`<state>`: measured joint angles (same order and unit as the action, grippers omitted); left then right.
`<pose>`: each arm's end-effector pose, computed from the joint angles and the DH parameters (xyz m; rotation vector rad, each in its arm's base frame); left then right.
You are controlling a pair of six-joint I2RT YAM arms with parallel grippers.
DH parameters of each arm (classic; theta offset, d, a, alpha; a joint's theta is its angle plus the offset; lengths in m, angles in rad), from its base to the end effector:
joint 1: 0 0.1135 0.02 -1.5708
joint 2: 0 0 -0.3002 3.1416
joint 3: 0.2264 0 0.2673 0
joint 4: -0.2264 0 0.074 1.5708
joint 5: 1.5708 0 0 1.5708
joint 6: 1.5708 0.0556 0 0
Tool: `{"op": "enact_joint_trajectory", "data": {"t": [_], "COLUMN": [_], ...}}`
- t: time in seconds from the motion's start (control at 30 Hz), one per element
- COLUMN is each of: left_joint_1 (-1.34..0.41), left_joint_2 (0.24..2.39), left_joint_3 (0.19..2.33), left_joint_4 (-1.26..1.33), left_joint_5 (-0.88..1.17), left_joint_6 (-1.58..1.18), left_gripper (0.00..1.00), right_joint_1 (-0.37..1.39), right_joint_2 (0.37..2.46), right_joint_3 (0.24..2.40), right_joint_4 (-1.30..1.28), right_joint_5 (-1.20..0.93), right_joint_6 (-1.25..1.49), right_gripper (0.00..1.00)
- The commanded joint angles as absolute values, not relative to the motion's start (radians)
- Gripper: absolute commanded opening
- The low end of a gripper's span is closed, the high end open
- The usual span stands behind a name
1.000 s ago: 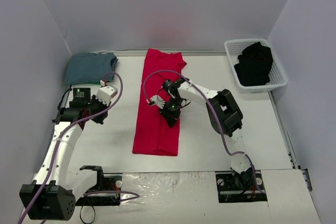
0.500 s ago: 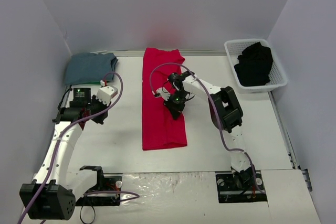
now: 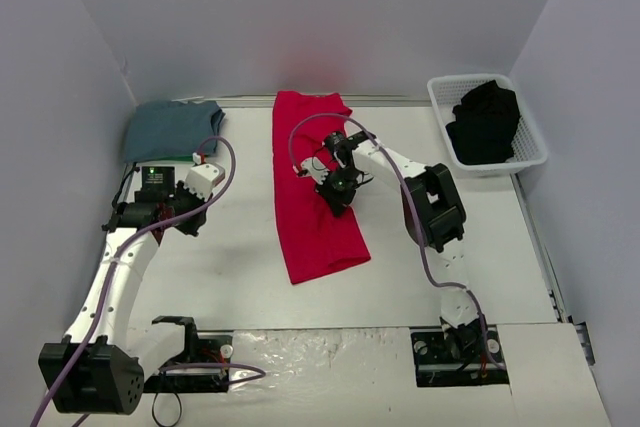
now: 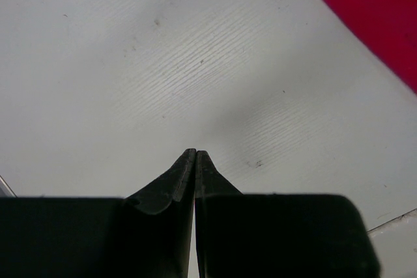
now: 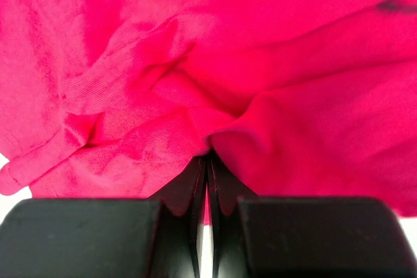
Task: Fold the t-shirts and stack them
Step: Rotate the tshirt 90 degrees
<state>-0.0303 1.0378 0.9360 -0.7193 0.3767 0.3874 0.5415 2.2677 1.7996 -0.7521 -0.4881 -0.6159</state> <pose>0.2176 -0.0271 0.3133 0.6537 2.2420 -0.2741 0.4275 0.2875 0.1641 -1.5782 2.1977 0.6548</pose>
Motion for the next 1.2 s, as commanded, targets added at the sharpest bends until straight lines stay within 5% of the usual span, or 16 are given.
{"op": "enact_joint_trajectory", "data": {"t": [0.0, 0.13, 0.23, 0.3, 0.57, 1.0, 1.17], "left_joint_1": [-0.023, -0.023, -0.023, -0.021, -0.023, -0.011, -0.008], "left_joint_2": [1.025, 1.026, 1.016, 1.002, 0.974, 0.953, 0.972], "left_joint_3": [0.956, 0.954, 0.953, 0.948, 0.939, 0.931, 0.934], "left_joint_4": [-0.71, -0.707, -0.71, -0.707, -0.706, -0.68, -0.663], "left_joint_5": [0.388, 0.4, 0.423, 0.434, 0.442, 0.436, 0.425], "left_joint_6": [0.382, 0.388, 0.396, 0.397, 0.402, 0.368, 0.353], "left_gripper": [0.02, 0.02, 0.11, 0.18, 0.29, 0.33, 0.33], "right_joint_1": [0.526, 0.525, 0.525, 0.523, 0.489, 0.099, -0.142], "right_joint_2": [2.177, 2.019, 1.93, 1.852, 1.674, 1.425, 1.287], "right_joint_3": [1.706, 1.648, 1.626, 1.589, 1.517, 1.398, 1.3], "right_joint_4": [-0.776, -0.834, -0.87, -0.87, -0.858, -0.675, -0.635], "right_joint_5": [-0.374, -0.388, -0.388, -0.371, -0.4, -0.54, -0.796], "right_joint_6": [-0.64, -0.6, -0.572, -0.571, -0.56, -0.423, -0.469], "right_gripper": [0.0, 0.03, 0.14, 0.38, 0.98, 1.0, 1.0]}}
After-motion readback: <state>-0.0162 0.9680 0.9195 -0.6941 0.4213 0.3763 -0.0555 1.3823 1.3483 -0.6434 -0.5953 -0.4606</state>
